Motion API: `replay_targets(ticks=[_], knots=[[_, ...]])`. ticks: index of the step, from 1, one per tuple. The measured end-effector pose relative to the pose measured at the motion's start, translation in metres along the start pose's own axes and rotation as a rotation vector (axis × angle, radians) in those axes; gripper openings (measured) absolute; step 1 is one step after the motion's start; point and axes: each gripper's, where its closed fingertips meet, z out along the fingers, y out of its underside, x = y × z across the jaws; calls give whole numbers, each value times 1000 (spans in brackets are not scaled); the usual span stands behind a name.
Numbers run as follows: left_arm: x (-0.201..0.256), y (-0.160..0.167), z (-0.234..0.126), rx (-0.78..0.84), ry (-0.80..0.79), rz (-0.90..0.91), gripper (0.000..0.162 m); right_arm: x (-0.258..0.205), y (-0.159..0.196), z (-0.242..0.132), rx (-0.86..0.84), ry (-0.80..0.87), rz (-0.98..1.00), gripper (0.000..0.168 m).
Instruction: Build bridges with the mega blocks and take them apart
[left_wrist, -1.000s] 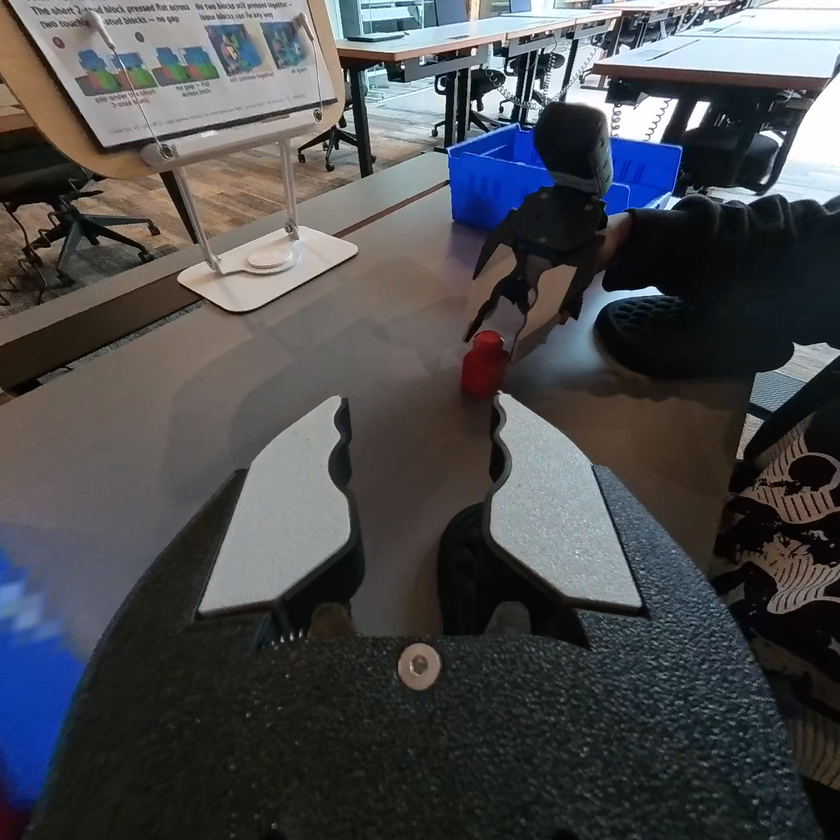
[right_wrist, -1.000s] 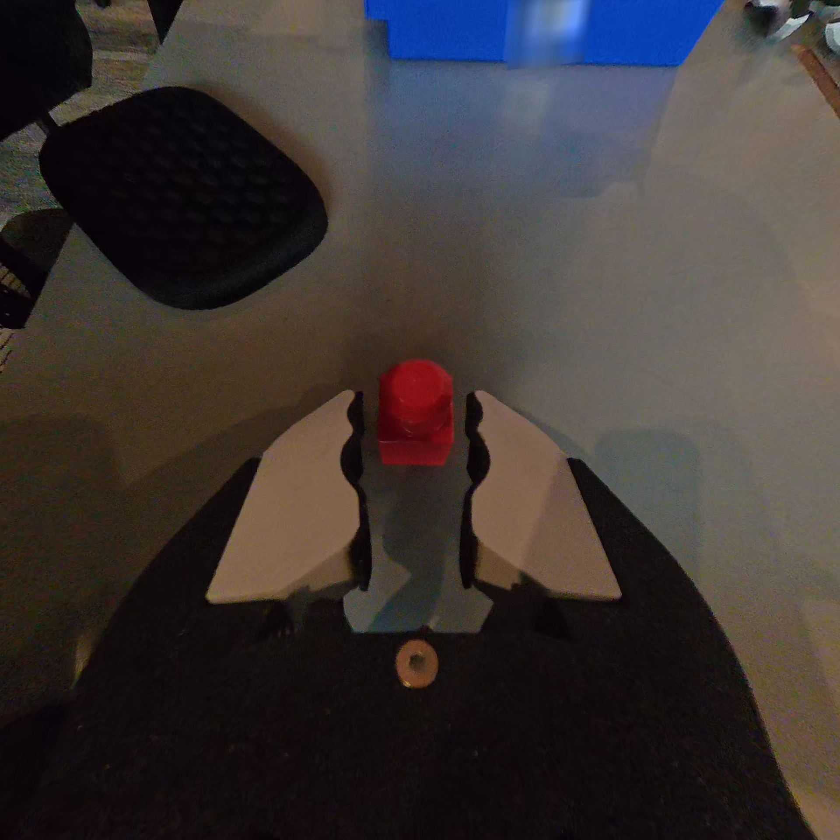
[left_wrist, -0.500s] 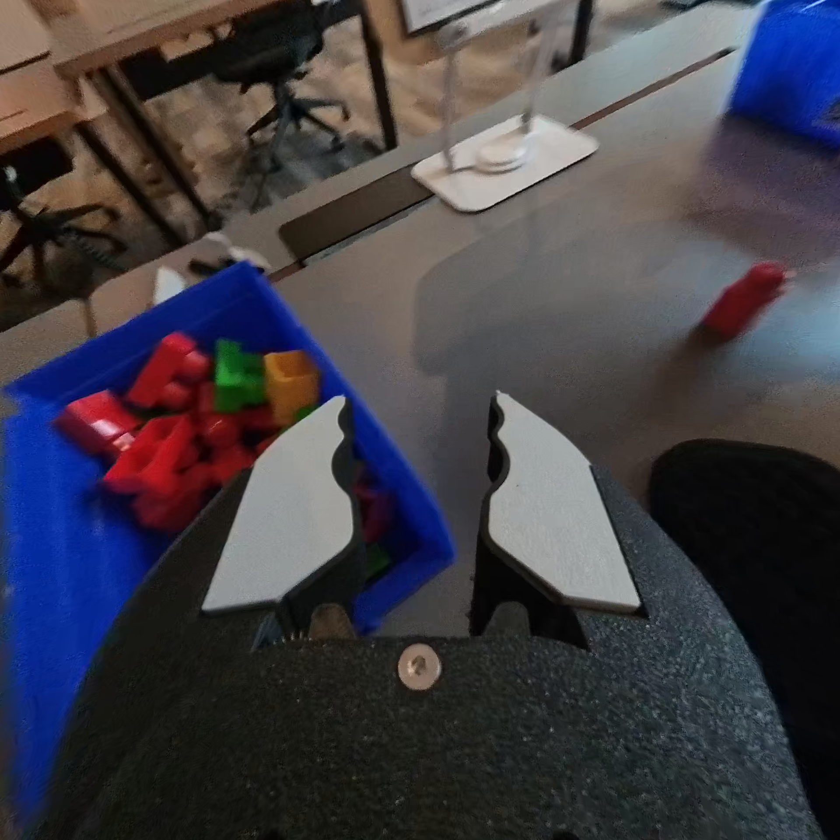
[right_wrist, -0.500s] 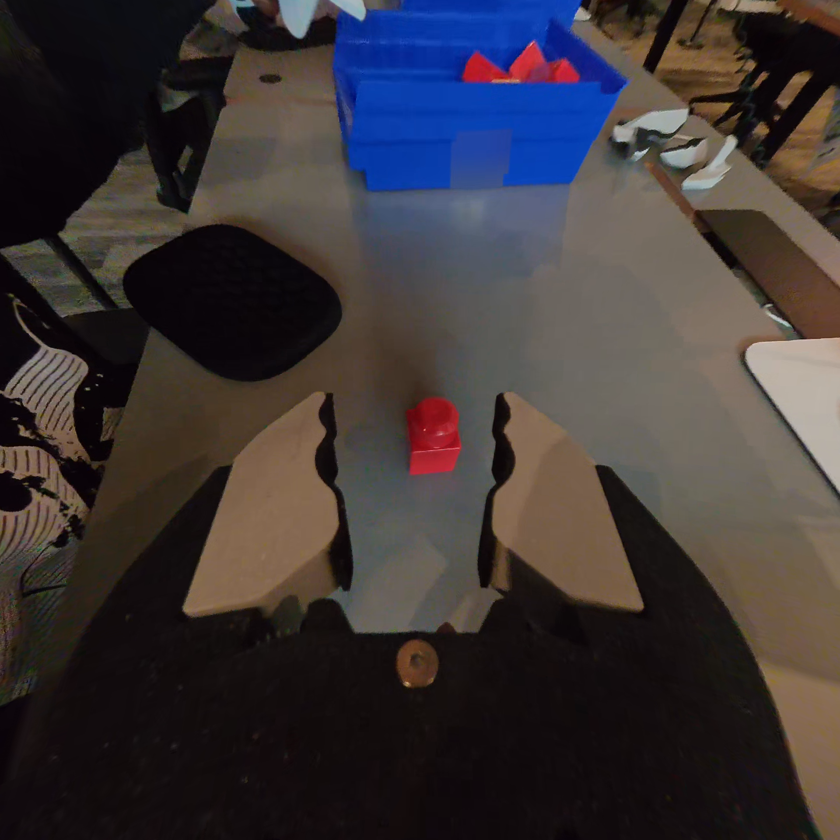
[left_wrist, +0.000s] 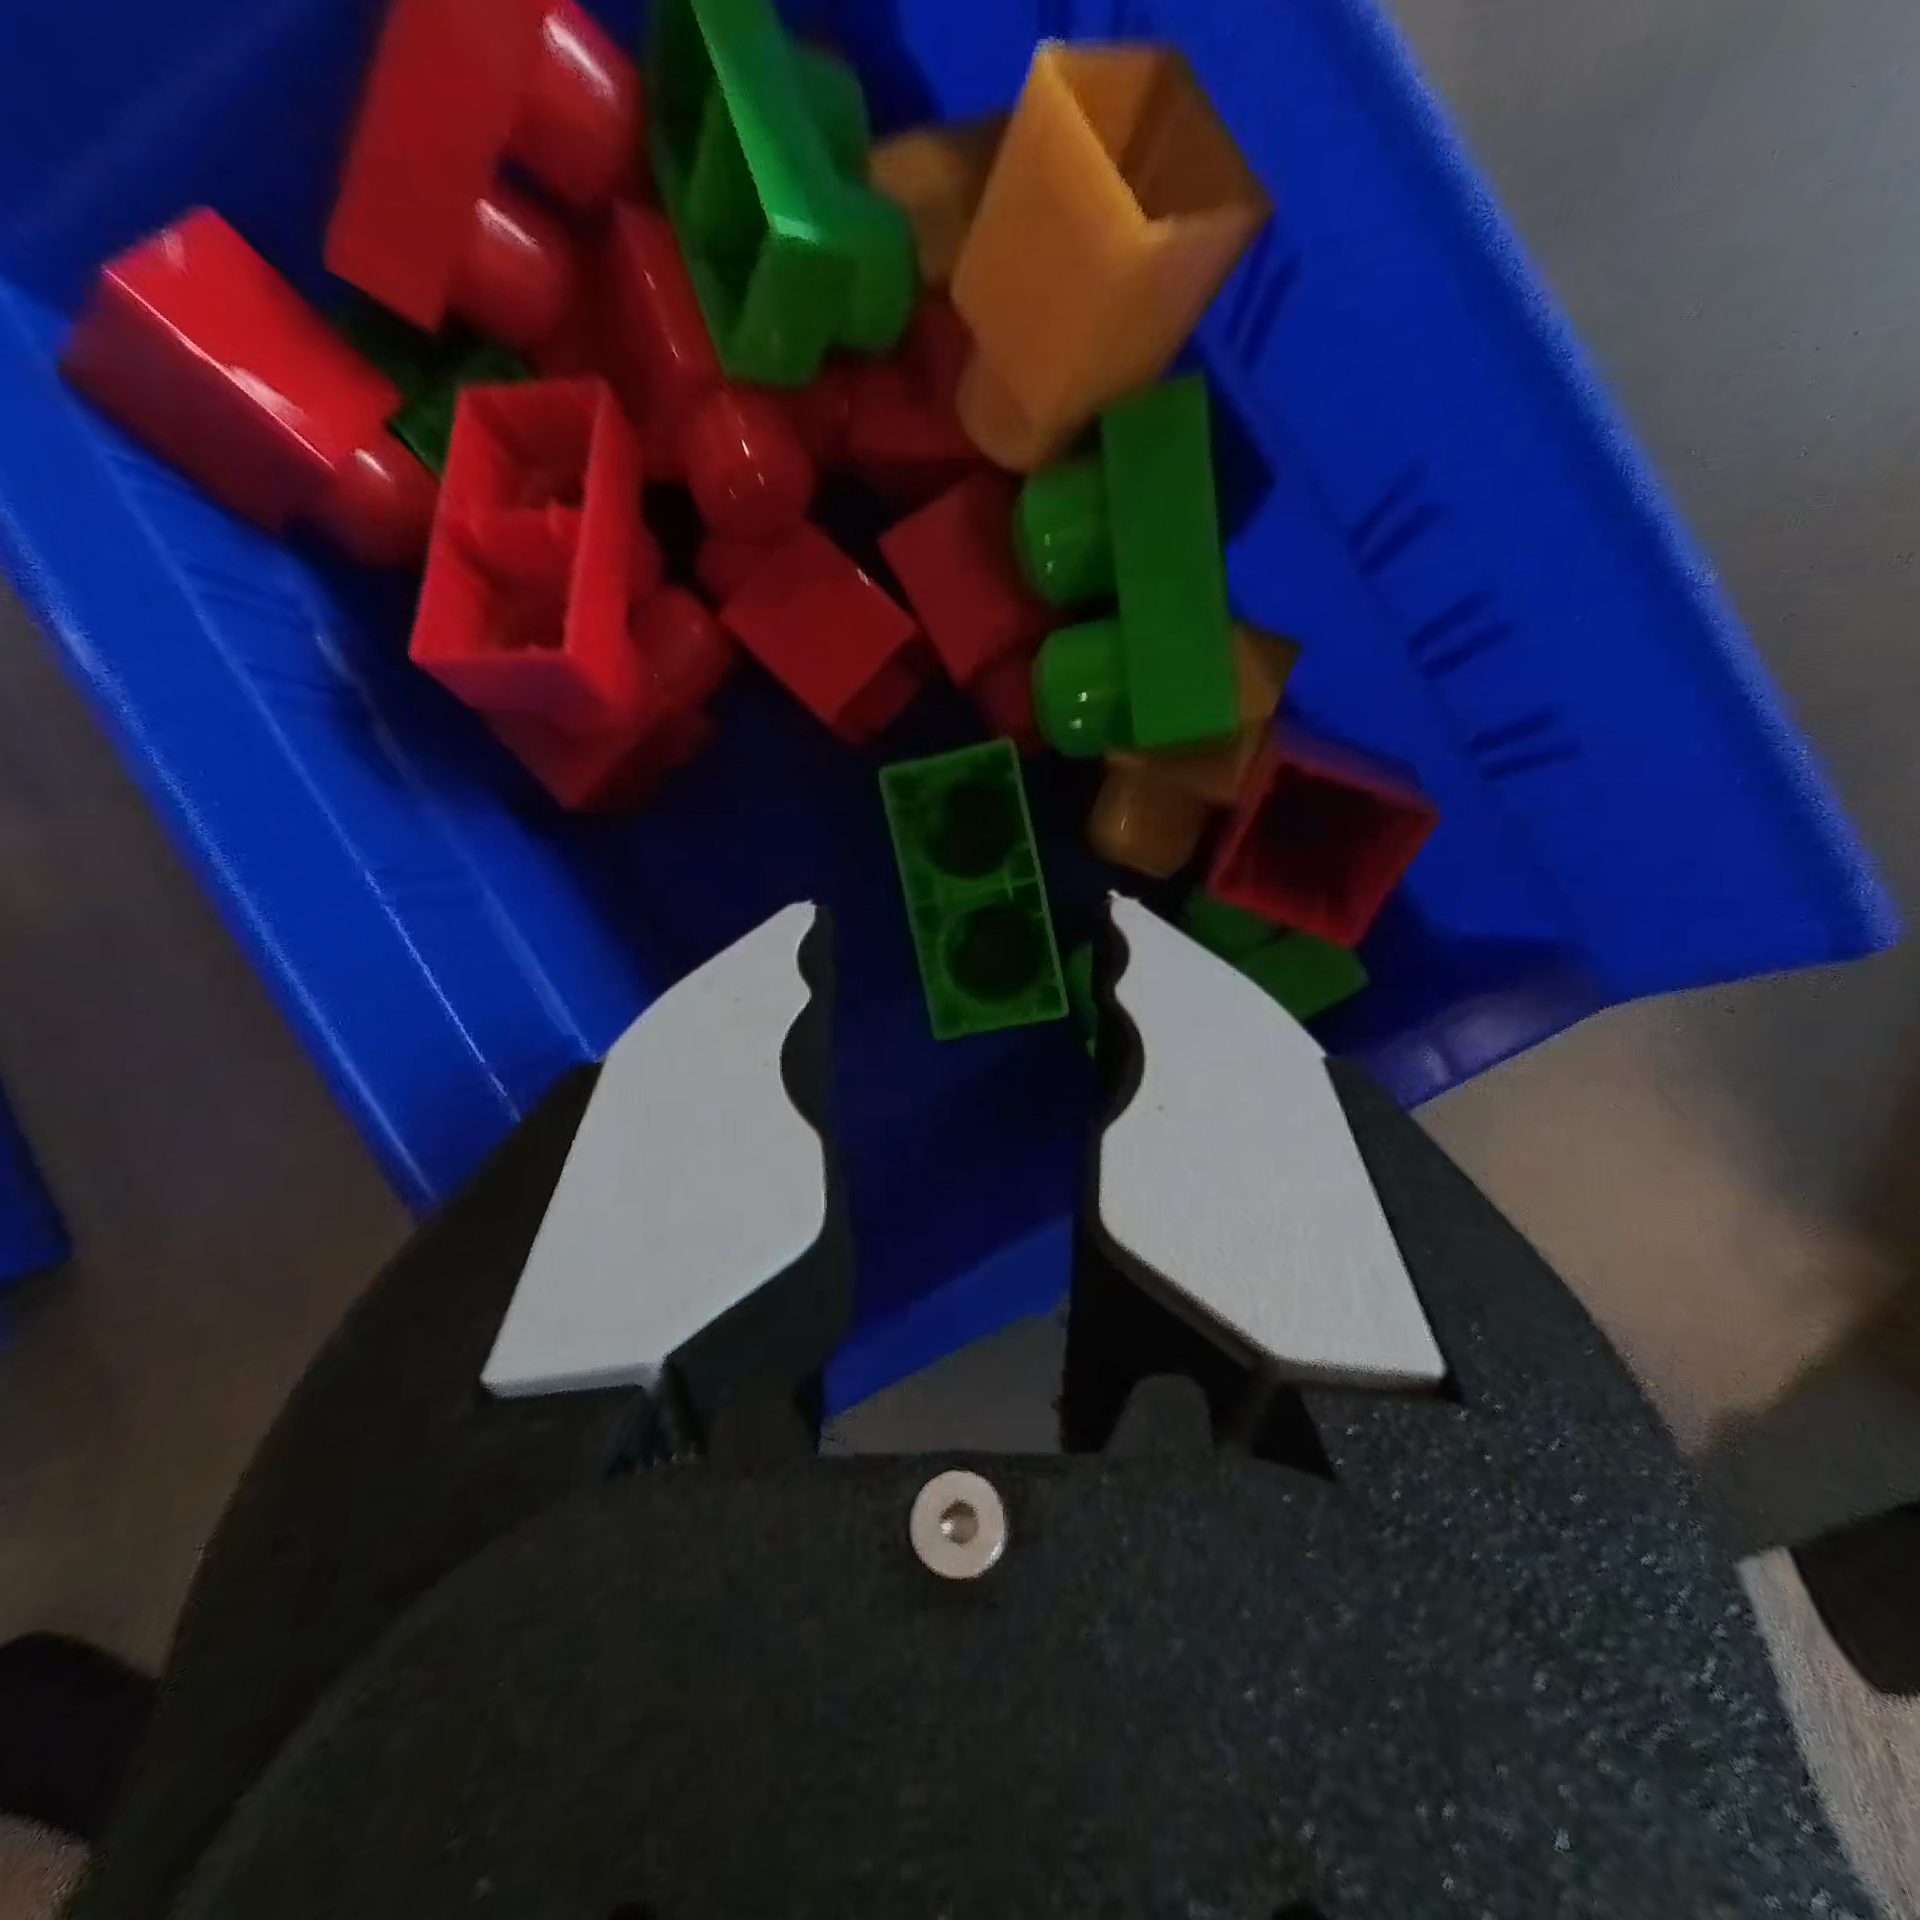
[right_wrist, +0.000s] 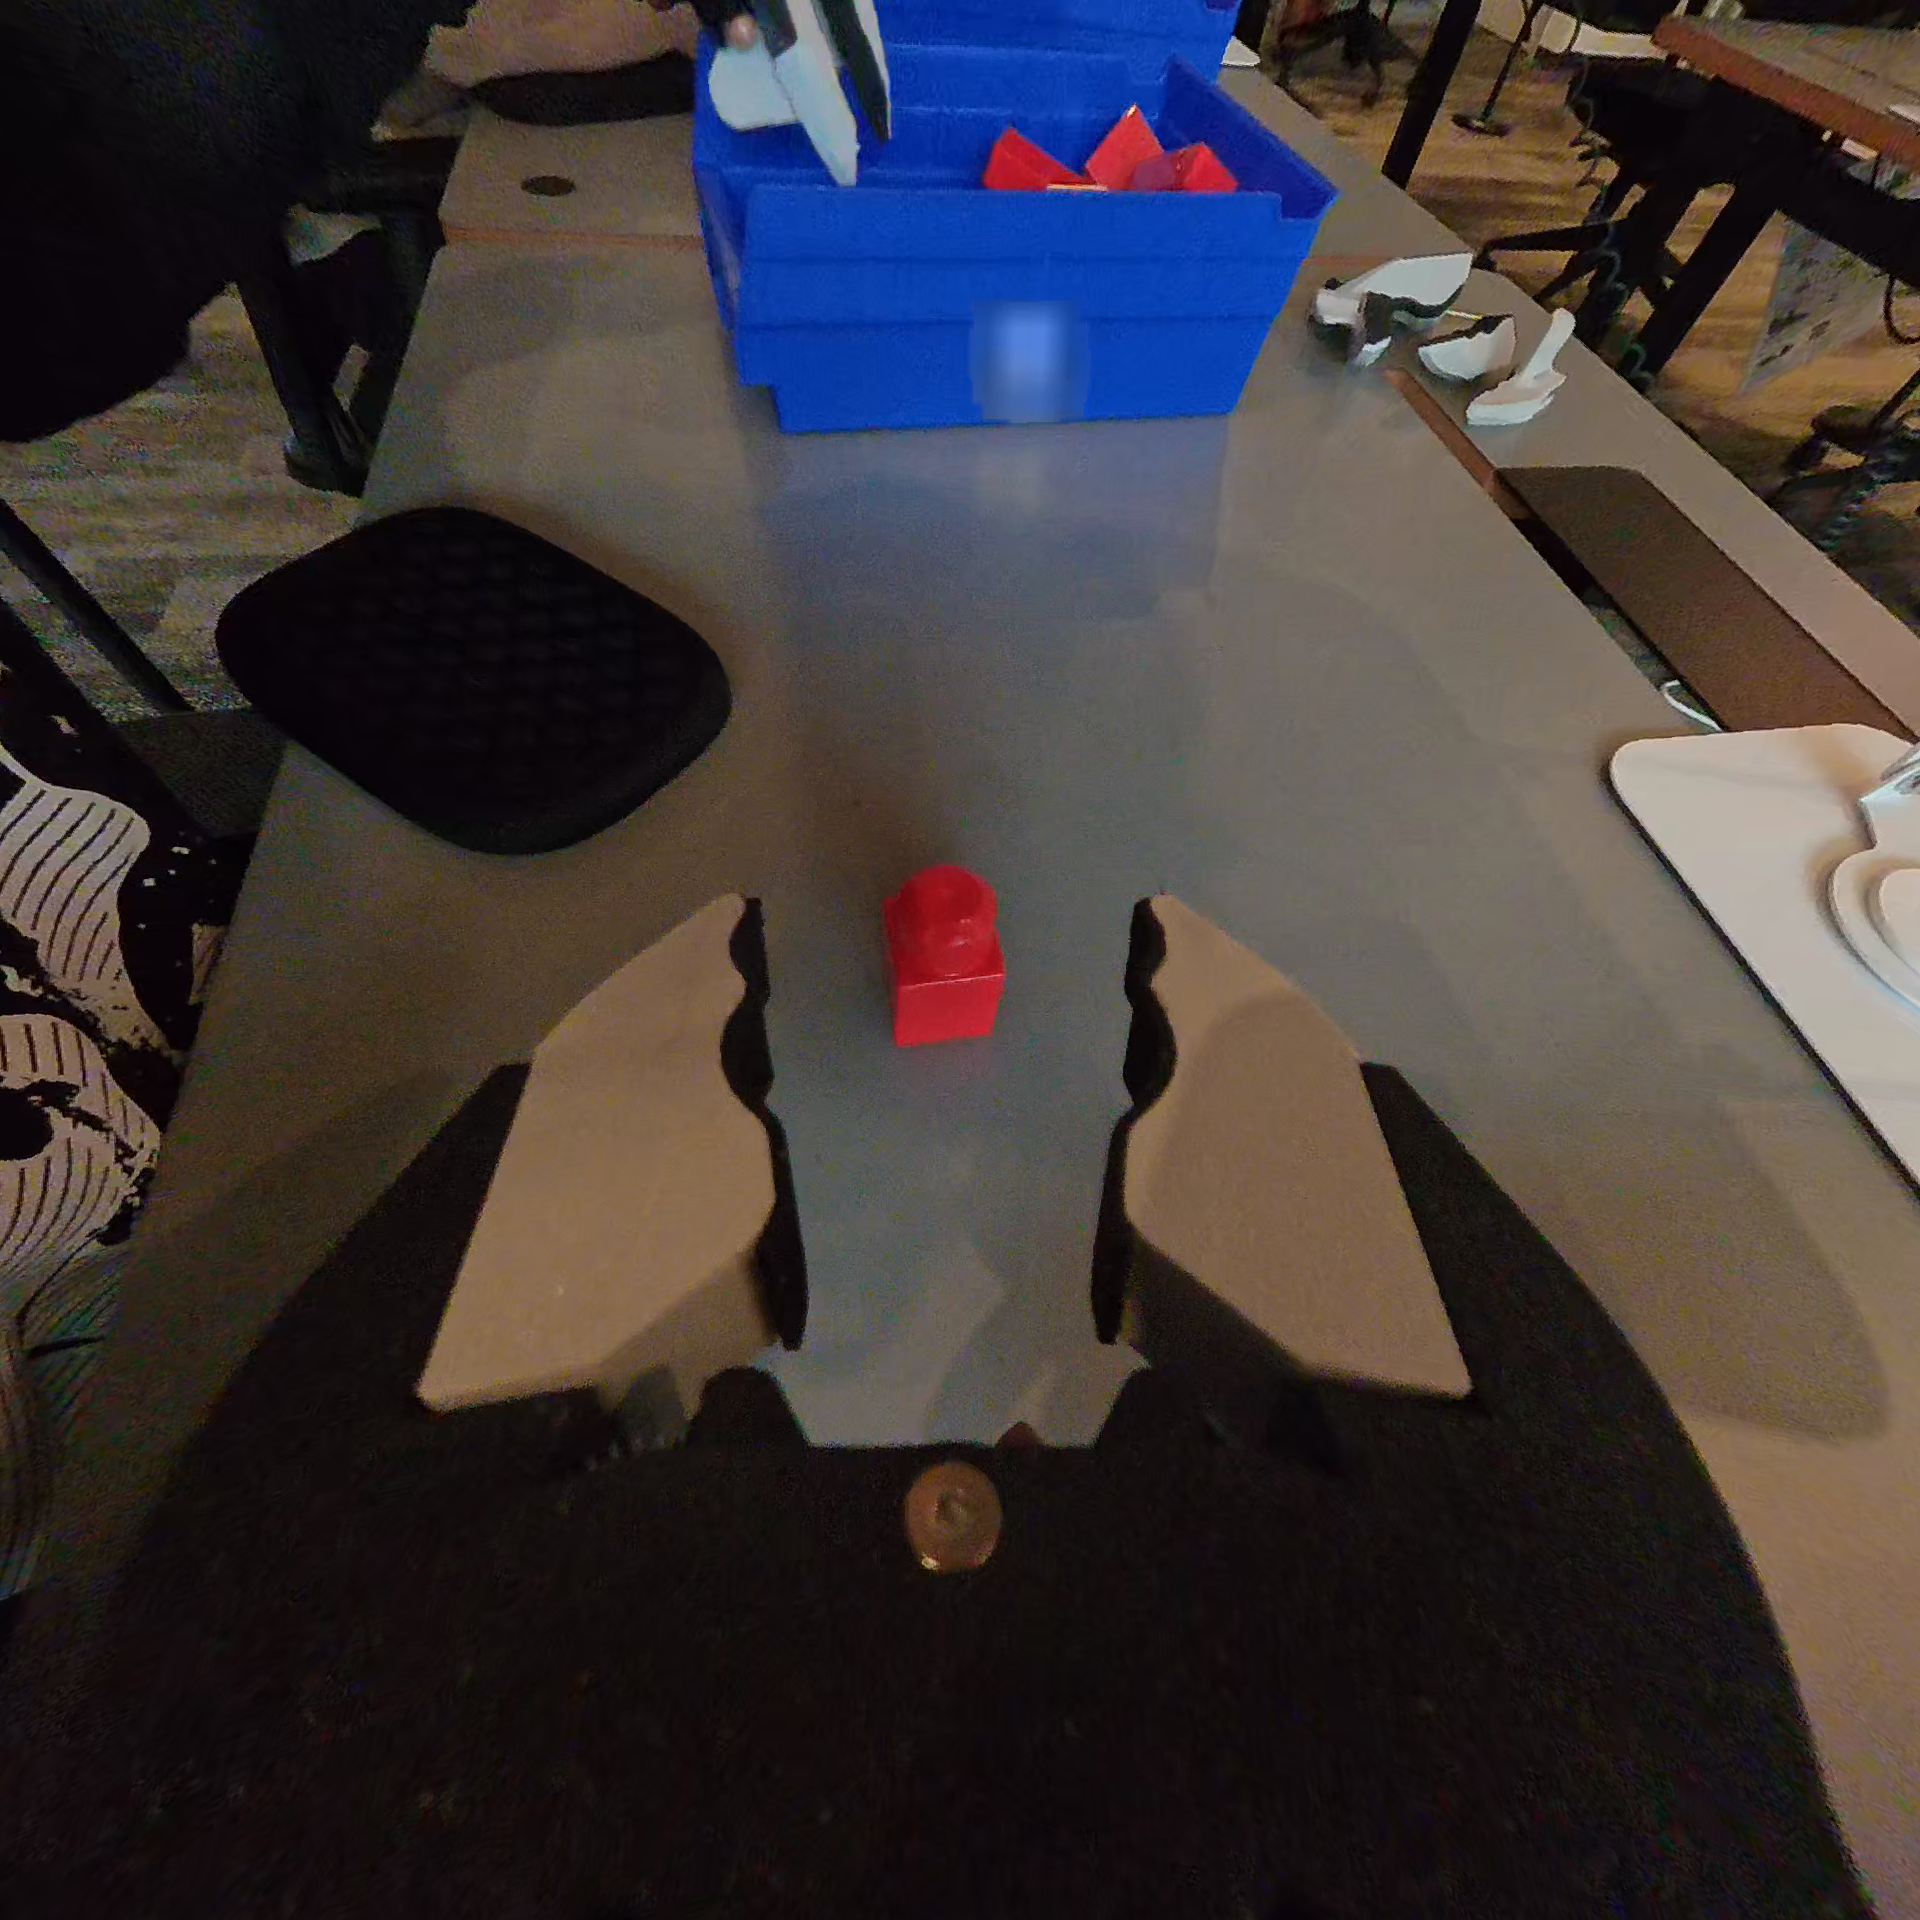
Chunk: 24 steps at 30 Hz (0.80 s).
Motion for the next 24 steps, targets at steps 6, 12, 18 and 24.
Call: replay_targets(ticks=[6,12,18,24], knots=[[20,11,1,-78,65,129,43,2,2,0,-1,-4,8,66],[51,2,0,-31,173,316,49,2,3,-1,-5,-5,4,66],[70,5,17,-59,200,362,52,6,0,-4,3,15,7,66],[67,6,33,-75,193,363,38,4,0,-4,-3,11,-2,66]])
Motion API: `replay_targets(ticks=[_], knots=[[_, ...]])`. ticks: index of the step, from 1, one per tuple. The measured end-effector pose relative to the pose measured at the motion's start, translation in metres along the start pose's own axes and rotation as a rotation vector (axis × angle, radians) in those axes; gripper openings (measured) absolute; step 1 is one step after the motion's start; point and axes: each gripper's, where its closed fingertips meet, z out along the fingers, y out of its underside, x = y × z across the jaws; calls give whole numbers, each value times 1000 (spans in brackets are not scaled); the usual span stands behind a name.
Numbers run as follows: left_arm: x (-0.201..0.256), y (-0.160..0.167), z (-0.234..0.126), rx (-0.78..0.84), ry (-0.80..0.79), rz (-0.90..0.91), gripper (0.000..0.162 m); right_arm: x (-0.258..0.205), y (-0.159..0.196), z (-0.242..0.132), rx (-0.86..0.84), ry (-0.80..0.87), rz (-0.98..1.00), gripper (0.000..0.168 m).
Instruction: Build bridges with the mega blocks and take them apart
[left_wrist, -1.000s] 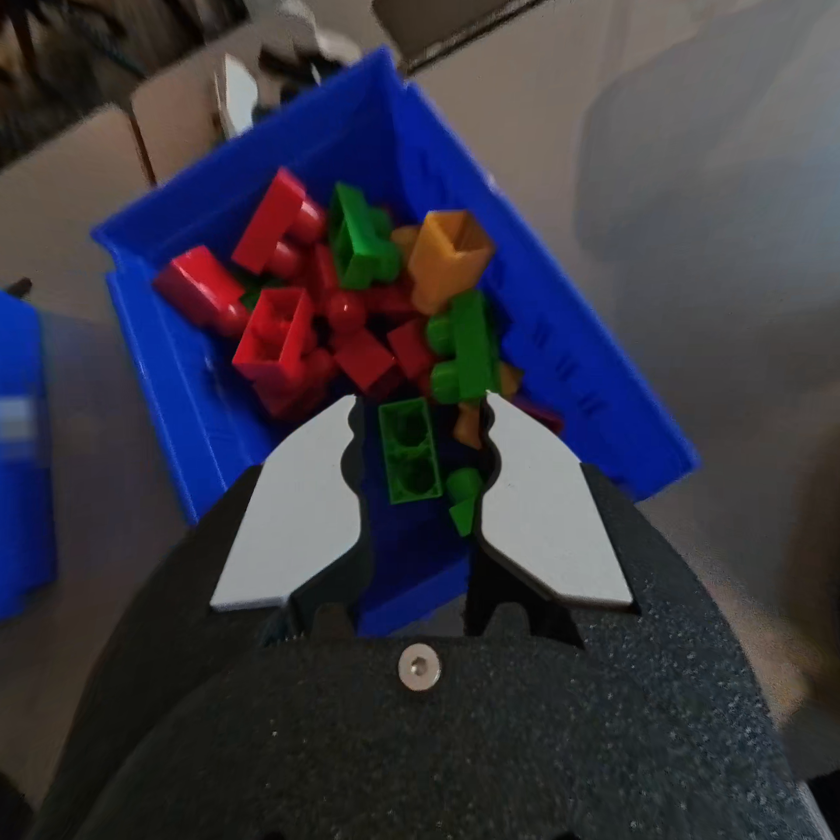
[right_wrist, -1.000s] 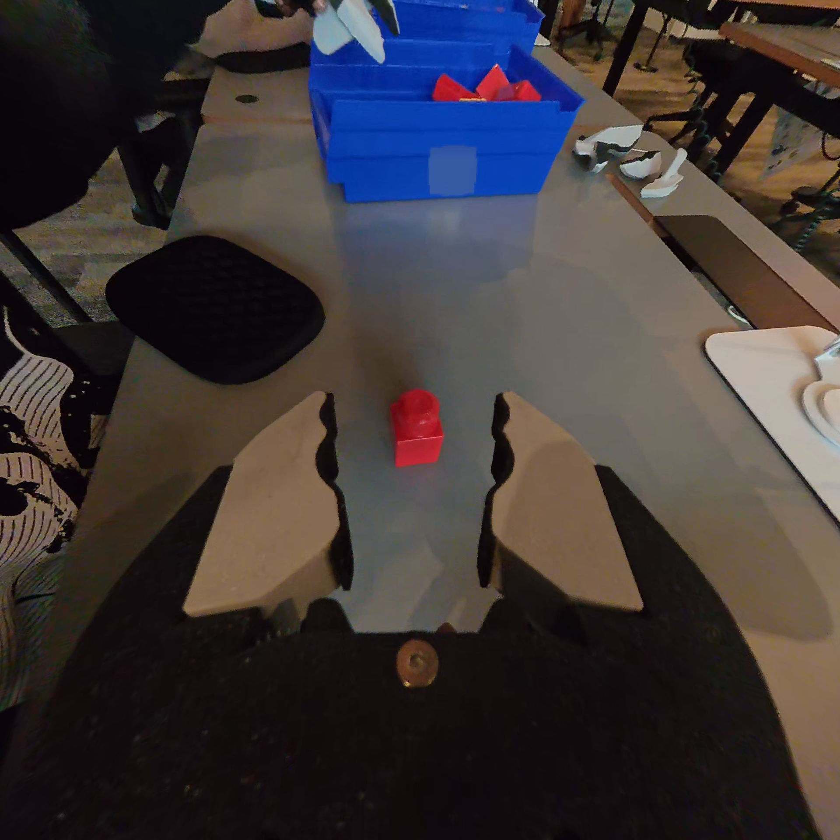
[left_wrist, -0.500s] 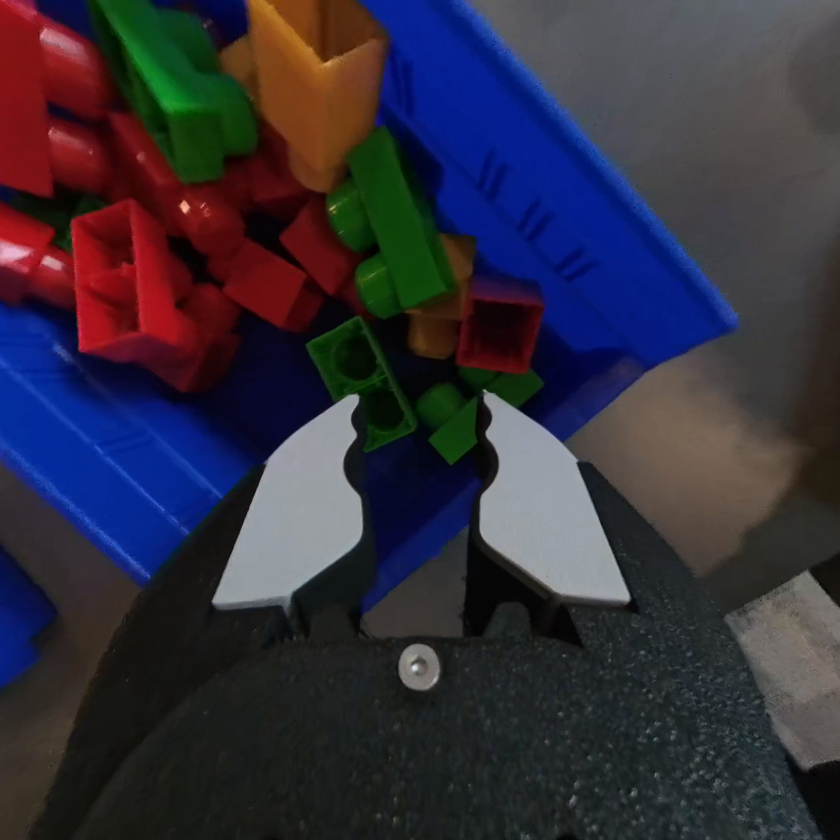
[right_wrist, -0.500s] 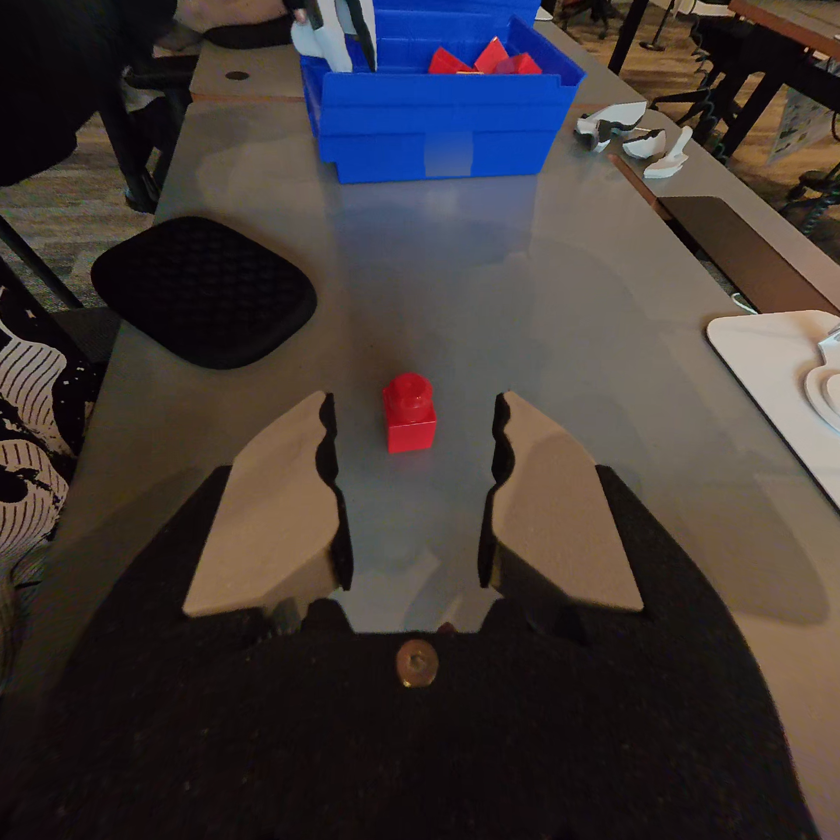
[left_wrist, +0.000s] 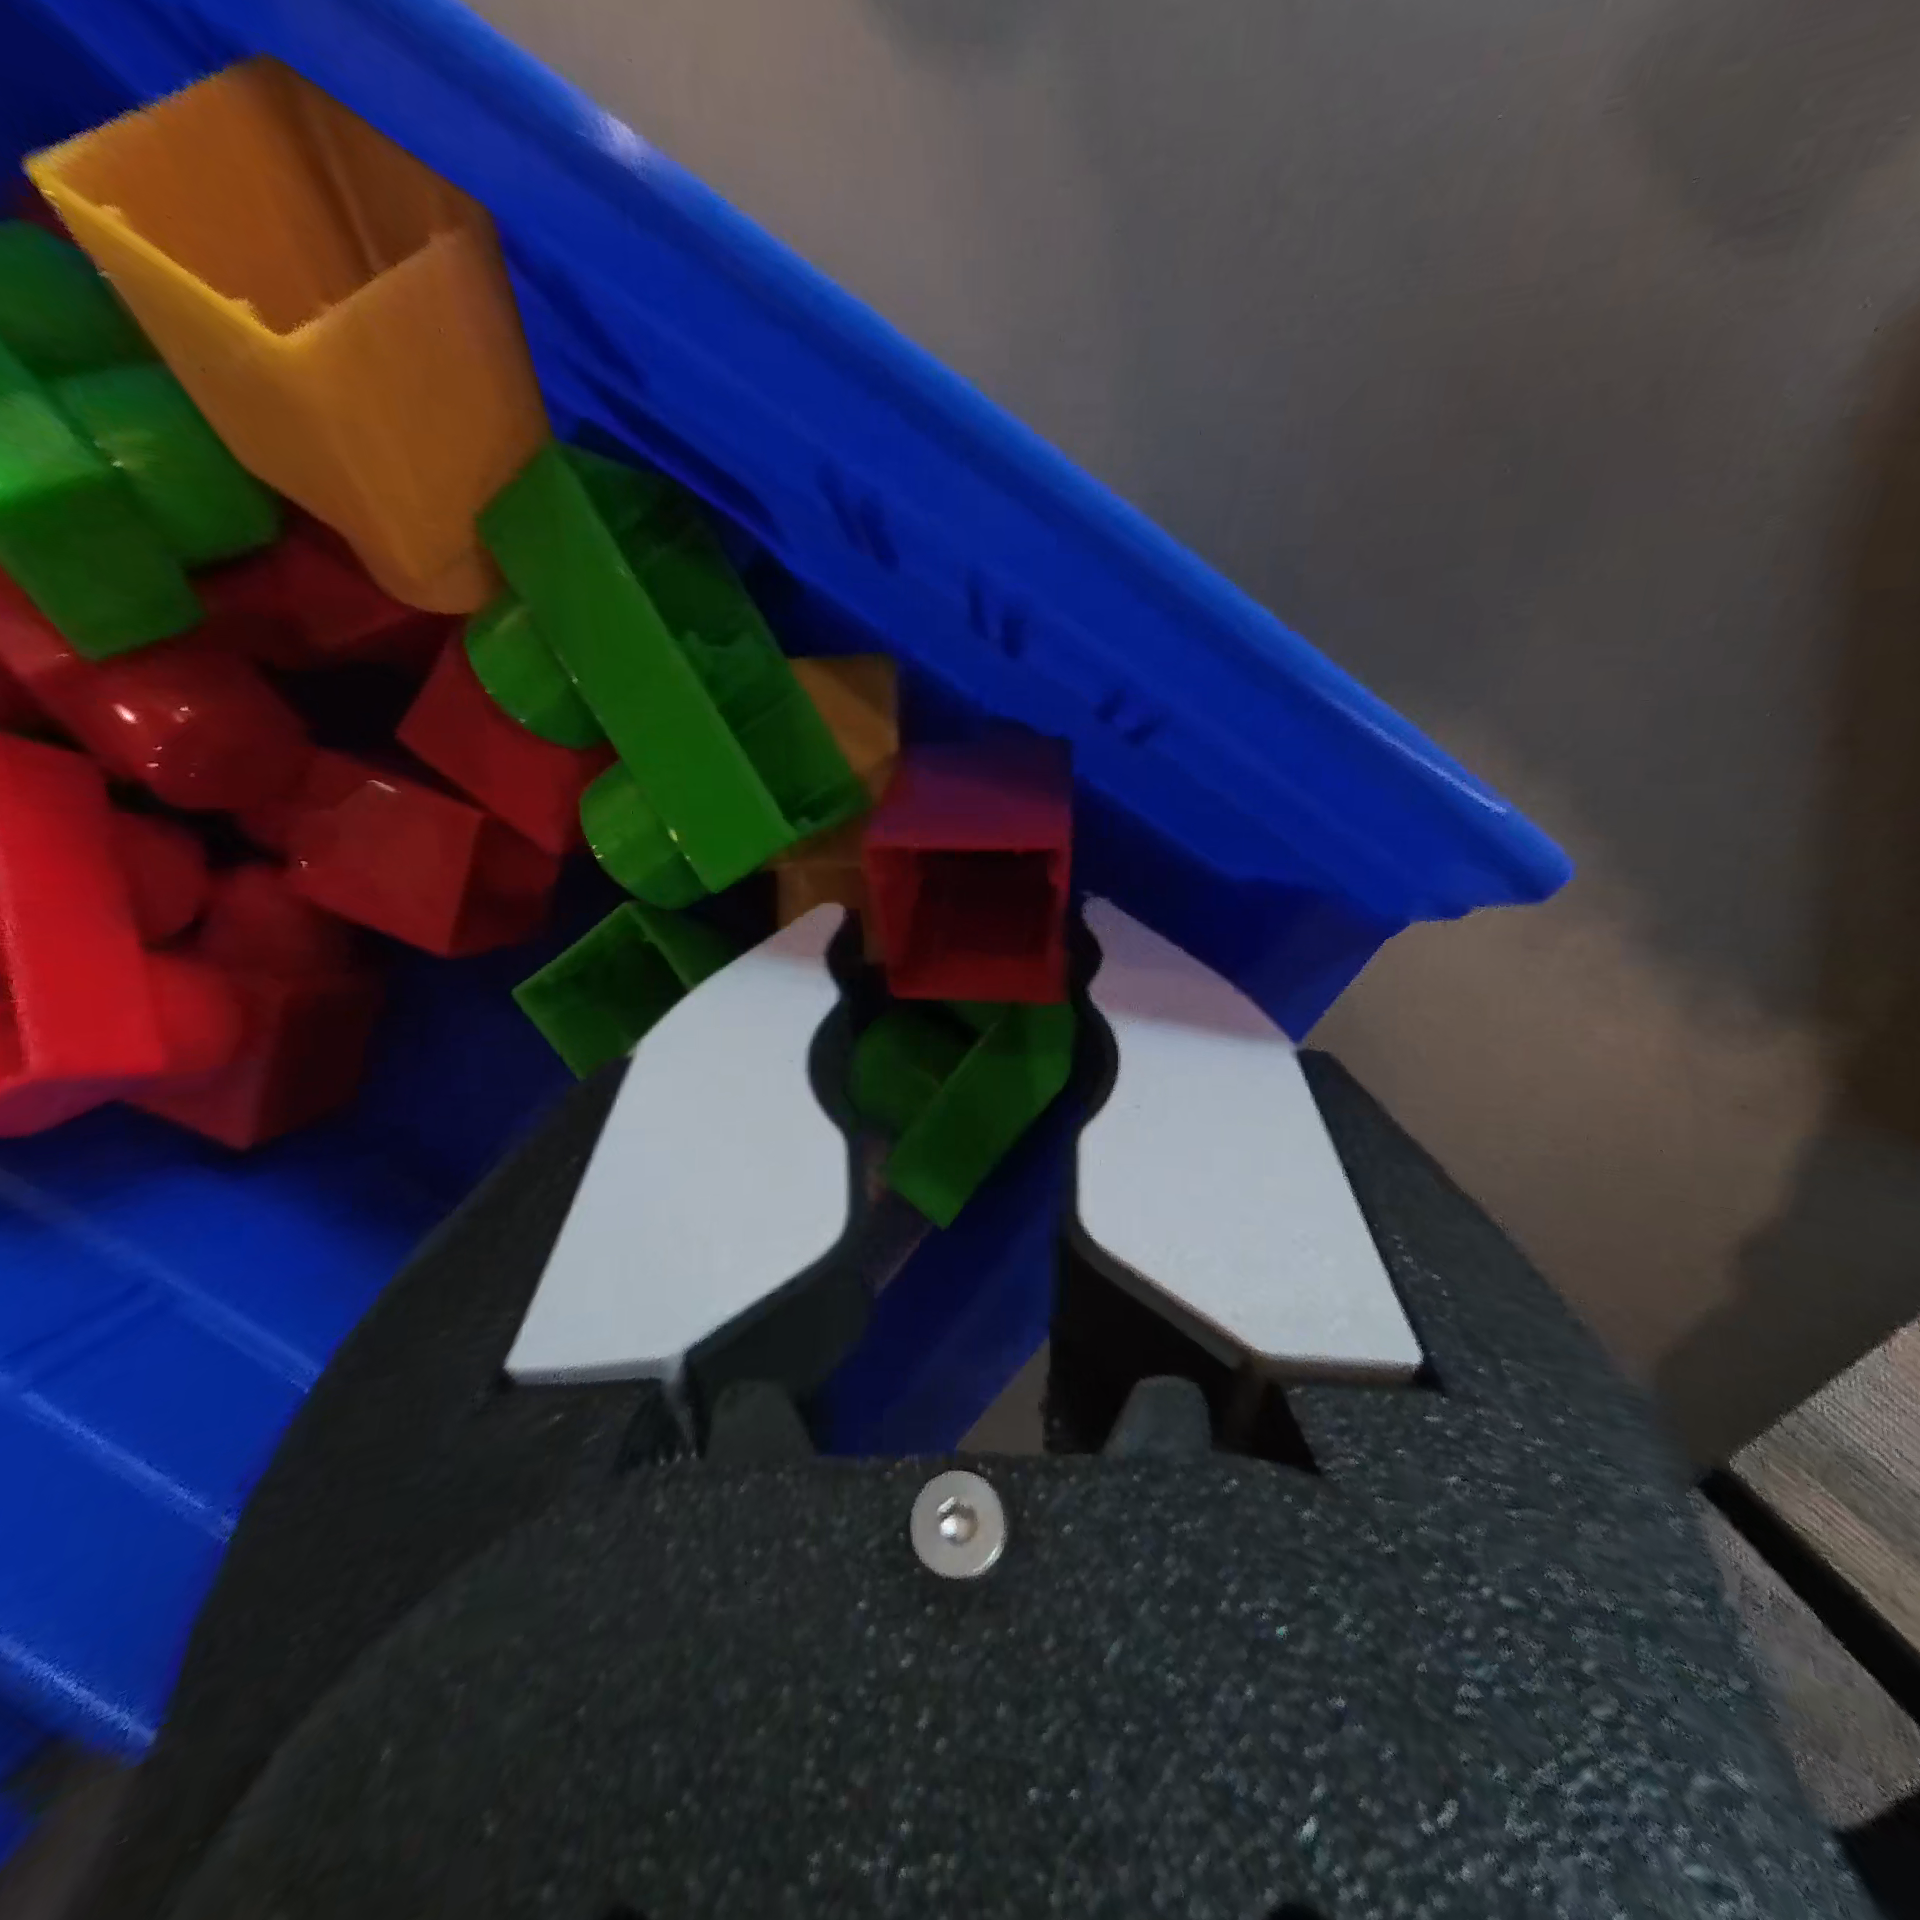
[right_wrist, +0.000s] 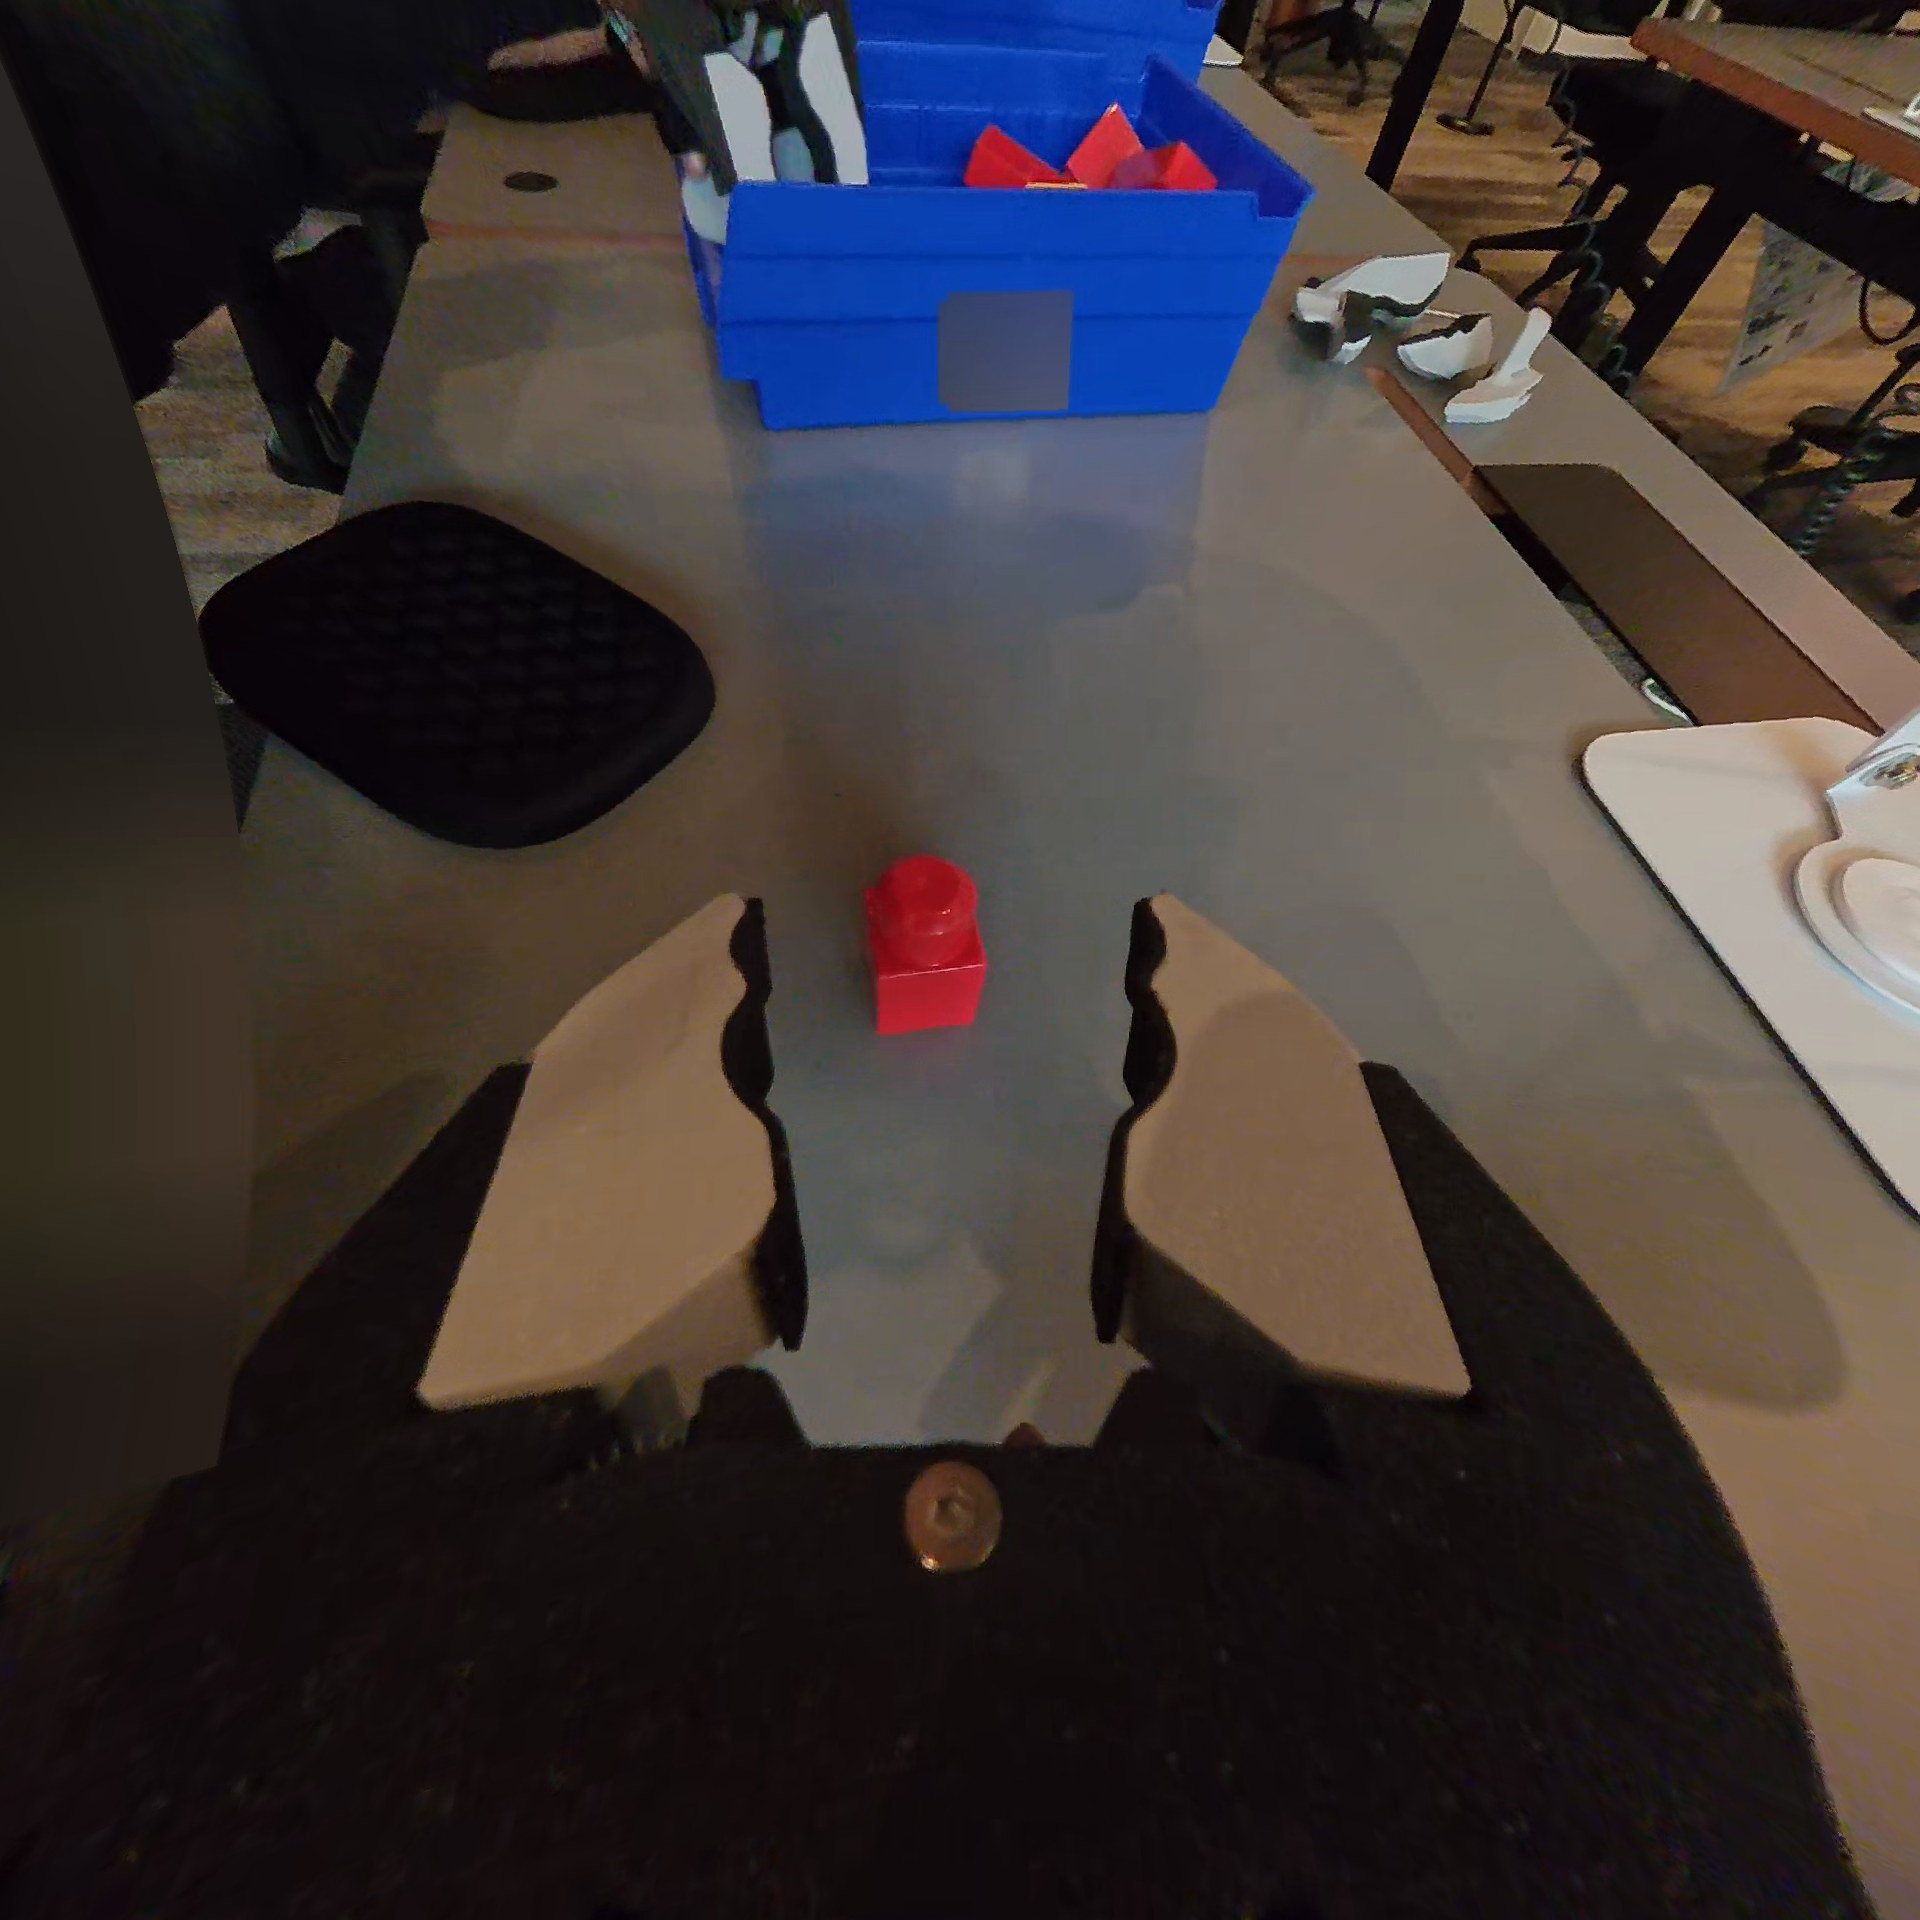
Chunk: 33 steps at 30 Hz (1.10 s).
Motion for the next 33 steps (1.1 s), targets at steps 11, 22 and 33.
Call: replay_targets(ticks=[11,22,33], knots=[[-20,-28,-73,398,-181,-221,34,-10,-9,4,8,-39,-17,65],[90,-135,-120,930,45,-145,34,-32,-47,25,88,-101,-58,64],[216,-206,-80,1032,361,10,34,-55,-90,52,234,-158,-25,60]])
